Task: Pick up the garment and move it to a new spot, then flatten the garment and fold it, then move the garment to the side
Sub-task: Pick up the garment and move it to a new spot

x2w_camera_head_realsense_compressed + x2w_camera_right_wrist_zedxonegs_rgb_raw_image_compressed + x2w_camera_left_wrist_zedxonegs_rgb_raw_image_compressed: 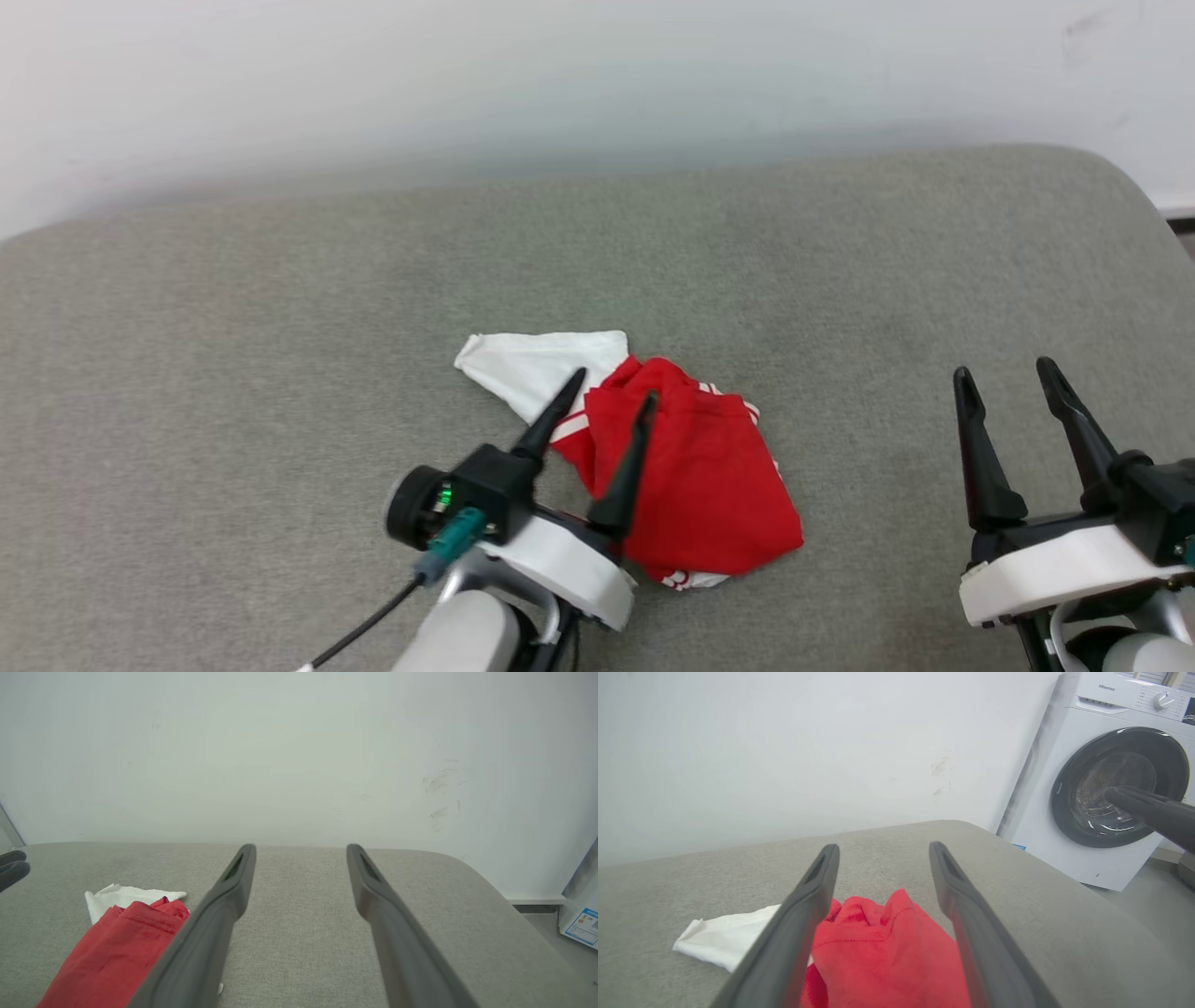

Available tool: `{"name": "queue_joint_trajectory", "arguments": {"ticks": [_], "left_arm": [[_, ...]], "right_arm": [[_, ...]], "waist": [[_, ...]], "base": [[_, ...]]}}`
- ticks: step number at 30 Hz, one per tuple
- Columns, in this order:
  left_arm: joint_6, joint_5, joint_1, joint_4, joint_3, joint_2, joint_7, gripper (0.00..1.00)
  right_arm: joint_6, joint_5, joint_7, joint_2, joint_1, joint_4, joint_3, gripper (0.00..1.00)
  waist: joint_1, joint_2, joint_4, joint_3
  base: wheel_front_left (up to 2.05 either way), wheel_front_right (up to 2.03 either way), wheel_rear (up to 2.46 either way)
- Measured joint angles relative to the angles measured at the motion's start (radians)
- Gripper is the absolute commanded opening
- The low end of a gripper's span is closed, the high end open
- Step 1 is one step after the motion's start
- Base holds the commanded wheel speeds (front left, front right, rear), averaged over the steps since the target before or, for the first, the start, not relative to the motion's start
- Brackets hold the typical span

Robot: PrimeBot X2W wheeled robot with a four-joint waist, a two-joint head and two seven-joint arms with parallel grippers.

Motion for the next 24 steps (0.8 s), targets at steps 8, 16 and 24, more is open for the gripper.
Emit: {"name": "queue_joint_trajectory", "arguments": {"ticks": [8,16,24], "left_arm": [[0.081,-0.028,0.058,-0.037,0.148,0.075,-0.021,1.00],[0.123,-0.047,0.147,-0.083,0.245,0.188,-0.002,1.00],[0.137,-0.059,0.221,-0.138,0.252,0.219,0.043,1.00]], "right_arm": [[0.000,0.001,0.015,0.000,0.045,-0.003,-0.015,1.00],[0.000,0.015,0.028,0.000,0.080,-0.002,-0.031,1.00],[0.000,0.023,0.033,0.000,0.104,0.005,-0.039,1.00]], "waist": [[0.0000,0.0000,0.047,-0.062],[0.0000,0.0000,0.056,-0.098],[0.0000,0.0000,0.048,-0.113]], "base": [[0.00,0.00,0.00],[0.00,0.00,0.00],[0.00,0.00,0.00]]}}
